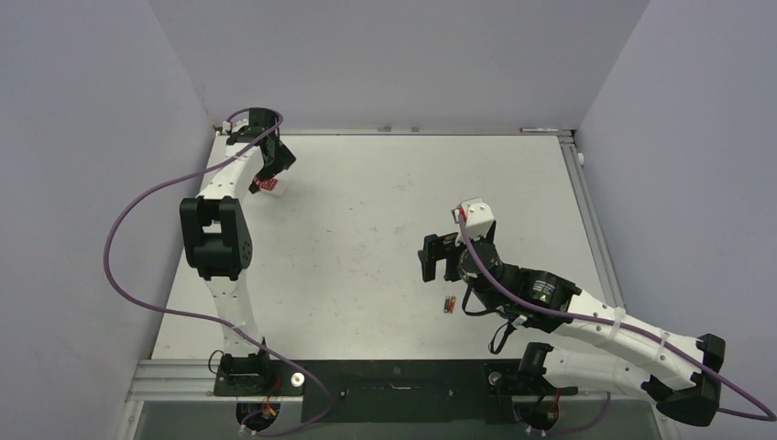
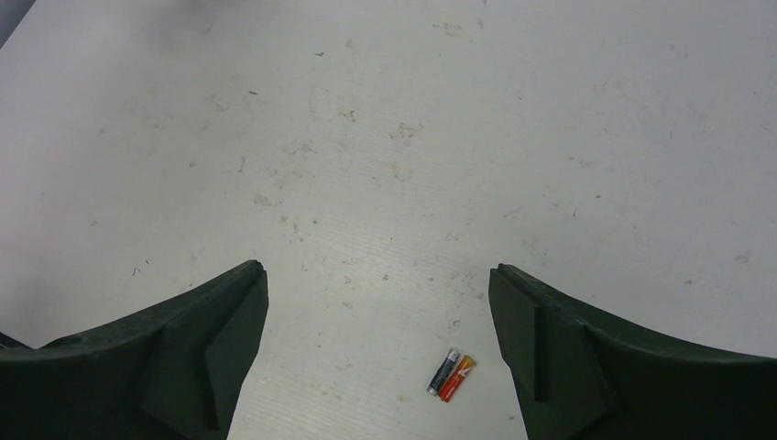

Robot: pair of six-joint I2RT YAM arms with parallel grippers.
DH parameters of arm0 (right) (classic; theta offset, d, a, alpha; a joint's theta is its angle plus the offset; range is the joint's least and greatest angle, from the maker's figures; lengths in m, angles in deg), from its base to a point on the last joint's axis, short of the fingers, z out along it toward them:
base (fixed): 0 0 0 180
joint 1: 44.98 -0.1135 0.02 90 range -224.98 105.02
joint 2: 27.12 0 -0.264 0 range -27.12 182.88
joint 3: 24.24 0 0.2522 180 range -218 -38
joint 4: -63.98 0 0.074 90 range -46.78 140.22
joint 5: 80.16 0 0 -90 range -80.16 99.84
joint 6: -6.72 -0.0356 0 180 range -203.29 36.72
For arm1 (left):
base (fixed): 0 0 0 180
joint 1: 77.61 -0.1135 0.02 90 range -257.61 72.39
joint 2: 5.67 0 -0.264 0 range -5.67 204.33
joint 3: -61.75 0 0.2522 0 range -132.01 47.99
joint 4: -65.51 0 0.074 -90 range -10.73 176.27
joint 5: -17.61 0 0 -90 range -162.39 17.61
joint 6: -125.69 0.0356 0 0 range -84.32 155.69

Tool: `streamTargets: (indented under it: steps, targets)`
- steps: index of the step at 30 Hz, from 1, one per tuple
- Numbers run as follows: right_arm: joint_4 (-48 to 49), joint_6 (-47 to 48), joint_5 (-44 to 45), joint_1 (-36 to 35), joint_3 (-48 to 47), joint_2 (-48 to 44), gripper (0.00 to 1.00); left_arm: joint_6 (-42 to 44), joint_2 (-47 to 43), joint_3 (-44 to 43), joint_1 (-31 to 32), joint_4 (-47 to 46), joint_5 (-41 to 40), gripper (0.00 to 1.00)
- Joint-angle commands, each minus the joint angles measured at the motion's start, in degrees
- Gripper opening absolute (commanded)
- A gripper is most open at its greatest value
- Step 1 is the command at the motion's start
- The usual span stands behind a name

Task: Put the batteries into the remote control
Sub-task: Pick up the remote control from the center of the board.

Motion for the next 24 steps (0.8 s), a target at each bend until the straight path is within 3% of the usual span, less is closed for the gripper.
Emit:
streamTargets:
  steps: [1, 14, 24]
  targets:
    - [-0.7, -0.8, -0.7, 0.3, -0.2, -1.2, 0.90, -2.9, 4.0, -7.8, -1.9, 4.7, 1.2, 0.96]
    - [-1.4, -0.8, -1.5, 0.3, -0.9, -0.6, 0.90, -3.5, 17.0, -24.2, -4.6, 12.8, 3.4, 0.96]
    - [-1.7, -0.7, -2.1, 0.4, -1.4, 0.5, 0.90, -4.2, 22.2, -28.7, -6.7, 15.1, 5.2, 0.96]
